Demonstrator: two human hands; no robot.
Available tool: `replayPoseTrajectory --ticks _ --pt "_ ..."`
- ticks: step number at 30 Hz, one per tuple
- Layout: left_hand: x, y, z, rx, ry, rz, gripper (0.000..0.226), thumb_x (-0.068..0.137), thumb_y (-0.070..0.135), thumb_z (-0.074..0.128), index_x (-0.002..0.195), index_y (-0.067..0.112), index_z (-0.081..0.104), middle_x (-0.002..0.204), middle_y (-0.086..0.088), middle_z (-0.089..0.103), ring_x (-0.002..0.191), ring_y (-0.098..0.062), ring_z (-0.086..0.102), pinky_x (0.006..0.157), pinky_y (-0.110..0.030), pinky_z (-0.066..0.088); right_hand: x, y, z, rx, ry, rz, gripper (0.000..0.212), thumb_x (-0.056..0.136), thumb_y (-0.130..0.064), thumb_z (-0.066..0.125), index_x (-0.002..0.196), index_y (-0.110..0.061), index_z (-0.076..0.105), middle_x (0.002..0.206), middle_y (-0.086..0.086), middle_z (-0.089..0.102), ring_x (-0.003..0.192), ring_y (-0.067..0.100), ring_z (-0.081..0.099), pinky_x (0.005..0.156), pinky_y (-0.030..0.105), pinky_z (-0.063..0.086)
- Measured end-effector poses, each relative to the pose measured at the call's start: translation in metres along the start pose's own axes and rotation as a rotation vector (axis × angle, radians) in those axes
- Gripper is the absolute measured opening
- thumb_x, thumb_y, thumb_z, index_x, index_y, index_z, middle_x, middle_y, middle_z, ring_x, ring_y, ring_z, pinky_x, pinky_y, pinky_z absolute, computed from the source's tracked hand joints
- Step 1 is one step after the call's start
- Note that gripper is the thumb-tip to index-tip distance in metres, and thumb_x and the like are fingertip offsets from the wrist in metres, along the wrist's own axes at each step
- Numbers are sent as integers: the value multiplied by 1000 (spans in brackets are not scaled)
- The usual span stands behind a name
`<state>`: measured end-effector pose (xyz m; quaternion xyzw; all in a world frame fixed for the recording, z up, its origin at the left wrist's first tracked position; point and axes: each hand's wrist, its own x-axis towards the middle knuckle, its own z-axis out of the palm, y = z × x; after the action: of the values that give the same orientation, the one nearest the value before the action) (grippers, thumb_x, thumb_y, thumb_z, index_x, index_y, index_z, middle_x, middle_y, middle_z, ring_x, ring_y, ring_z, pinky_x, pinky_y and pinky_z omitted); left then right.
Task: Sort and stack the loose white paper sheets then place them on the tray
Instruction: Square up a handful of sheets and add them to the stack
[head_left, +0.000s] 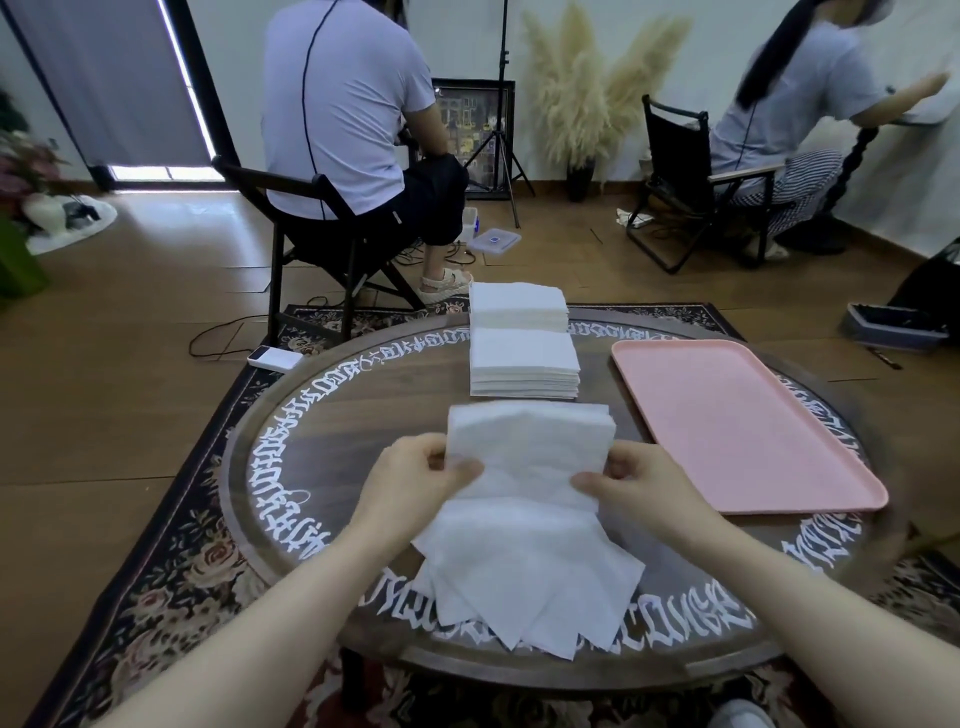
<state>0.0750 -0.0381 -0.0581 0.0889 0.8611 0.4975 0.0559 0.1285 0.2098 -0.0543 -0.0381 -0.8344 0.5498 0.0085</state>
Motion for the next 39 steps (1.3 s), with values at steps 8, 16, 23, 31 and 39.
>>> replayPoseTrajectory --ticks 8,16,23,31,39 --pt "88 32 -6 -194 86 -107 13 88 13 71 76 15 65 75 0 67 60 -13 58 47 -17 42 78 -26 -14 114 151 107 4 90 -9 69 91 -7 66 72 -3 60 57 7 52 46 10 37" --pt "193 40 14 -271 144 -90 5 95 9 57 95 14 59 90 -2 65 61 -16 58 36 -16 40 173 -25 -24 187 325 143 11 91 -2 64 84 -9 61 76 0 59 58 13 52 38 10 37" --pt "210 7 32 -189 42 -240 10 100 10 46 107 13 52 105 -11 65 55 -17 62 33 -19 39 188 8 -11 188 287 262 30 92 -11 67 119 -4 57 87 3 60 61 13 54 50 23 44" --pt "215 7 32 -159 37 -167 23 94 13 59 117 8 59 105 -8 68 54 -14 63 35 -20 38 186 9 -12 246 316 295 33 94 -3 59 125 2 52 97 12 58 59 14 52 47 22 44" --pt "206 8 33 -22 99 -121 36 95 31 61 125 13 57 109 -4 66 78 -21 68 56 -29 54 186 13 -14 263 339 327 26 92 -8 63 113 -7 48 101 11 56 64 15 54 57 29 49"
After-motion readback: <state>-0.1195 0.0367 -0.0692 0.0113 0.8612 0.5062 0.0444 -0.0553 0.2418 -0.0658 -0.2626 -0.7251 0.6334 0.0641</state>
